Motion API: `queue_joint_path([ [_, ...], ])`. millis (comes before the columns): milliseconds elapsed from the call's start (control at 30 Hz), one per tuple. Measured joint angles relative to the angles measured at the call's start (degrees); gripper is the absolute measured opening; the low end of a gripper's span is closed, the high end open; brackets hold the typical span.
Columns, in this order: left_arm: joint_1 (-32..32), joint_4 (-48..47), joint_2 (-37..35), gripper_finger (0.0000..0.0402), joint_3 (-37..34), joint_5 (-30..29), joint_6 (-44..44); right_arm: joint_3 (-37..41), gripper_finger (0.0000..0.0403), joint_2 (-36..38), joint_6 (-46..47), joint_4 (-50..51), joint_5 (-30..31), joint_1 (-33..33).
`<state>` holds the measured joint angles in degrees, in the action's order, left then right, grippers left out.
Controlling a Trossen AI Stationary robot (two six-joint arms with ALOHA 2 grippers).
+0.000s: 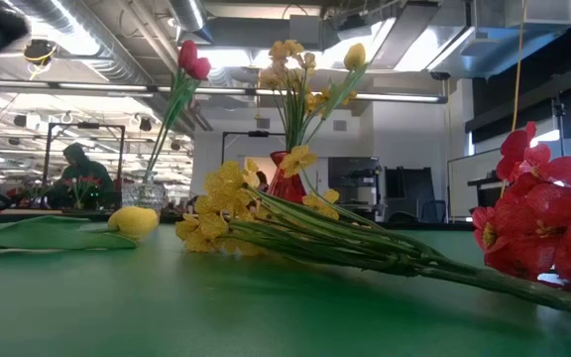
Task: Sort flowers into vase by color
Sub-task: Put the left red flowers into the transparent vase
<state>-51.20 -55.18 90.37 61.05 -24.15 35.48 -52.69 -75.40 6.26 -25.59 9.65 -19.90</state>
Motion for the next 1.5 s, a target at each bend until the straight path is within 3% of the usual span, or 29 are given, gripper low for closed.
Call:
queue_joint_path([
  [200,0.28,-16.24,-0.02,0.0002,12.29,-12.78,-3.67,-0.69,0.0227,-5.48,-0.28,-5.35,-3.74,-0.39],
  [367,2.23,-18.87,-0.04,0.0002,18.25,-22.4,-11.96,-5.88,0.0227,-12.24,-0.02,-0.99,-3.16,-0.37],
  [700,8.68,-18.78,-0.07,0.0001,19.5,-28.33,-21.73,-19.86,0.0227,-21.24,2.66,14.11,3.17,-0.31],
  [900,9.7,-17.23,-0.07,0.0,19.5,-33.25,-26.24,-20.81,0.0227,-24.33,9.62,15.25,3.34,1.86],
  [1167,9.51,-13.37,-0.07,0.0,19.48,-33.84,-29.97,-20.87,0.0225,-24.89,11.56,16.5,2.81,3.41],
  [1500,9.4,-11.59,-0.07,0.0,19.48,-37.79,-30.27,-20.87,0.0138,-24.87,11.79,18.08,-0.17,3.45],
])
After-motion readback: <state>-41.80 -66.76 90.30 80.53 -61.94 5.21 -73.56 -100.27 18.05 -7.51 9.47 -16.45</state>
